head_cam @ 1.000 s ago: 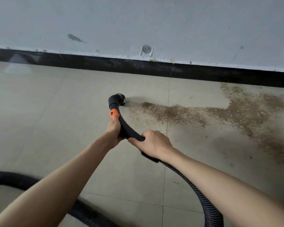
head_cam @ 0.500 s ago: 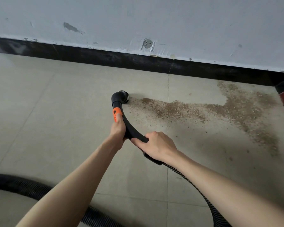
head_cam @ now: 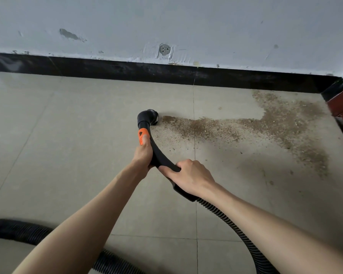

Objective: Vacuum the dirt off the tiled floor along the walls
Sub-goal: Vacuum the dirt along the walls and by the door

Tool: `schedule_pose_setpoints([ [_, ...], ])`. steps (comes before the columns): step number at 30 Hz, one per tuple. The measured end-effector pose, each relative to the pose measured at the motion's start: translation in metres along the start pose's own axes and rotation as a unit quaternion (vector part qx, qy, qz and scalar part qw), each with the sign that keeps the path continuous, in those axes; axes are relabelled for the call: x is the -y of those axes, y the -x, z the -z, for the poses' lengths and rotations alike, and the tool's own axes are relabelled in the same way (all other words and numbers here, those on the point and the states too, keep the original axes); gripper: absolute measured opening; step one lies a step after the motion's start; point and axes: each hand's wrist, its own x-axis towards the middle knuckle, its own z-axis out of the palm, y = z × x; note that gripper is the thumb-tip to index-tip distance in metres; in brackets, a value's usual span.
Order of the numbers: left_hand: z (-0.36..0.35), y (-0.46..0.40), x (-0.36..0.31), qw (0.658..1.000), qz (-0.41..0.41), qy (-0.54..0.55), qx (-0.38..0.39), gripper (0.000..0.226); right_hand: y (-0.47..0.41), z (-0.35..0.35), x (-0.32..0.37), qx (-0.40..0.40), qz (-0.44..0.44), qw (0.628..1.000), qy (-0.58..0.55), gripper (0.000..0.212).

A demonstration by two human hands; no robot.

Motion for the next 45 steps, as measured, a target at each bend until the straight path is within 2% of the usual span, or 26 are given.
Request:
schedule_pose_setpoints([
  [18,-0.048,0.010,0.014,0.999,-0.011,-0.053,0.000,0.063,0.012,0.017,-0.045,-0.014,-0.014,1.000,-0.003,0.060],
  [26,-0.081,0.020,0.019,0.997,-0.014,-0.071,0.028,0.061,0.021,0.032,-0.074,-0.035,-0.024,0.999,-0.006,0.061],
  [32,-0.094,0.025,0.029,0.996,-0.011,-0.078,0.030,0.050,0.029,0.030,-0.091,-0.044,-0.025,0.999,-0.019,0.063],
  [40,-0.111,0.032,0.035,0.995,-0.023,-0.089,0.035,0.055,0.032,0.037,-0.111,-0.060,-0.030,0.997,-0.028,0.063],
  [45,-0.123,0.035,0.041,0.995,-0.016,-0.088,0.051,0.050,0.034,0.042,-0.126,-0.056,-0.040,0.997,-0.034,0.063],
])
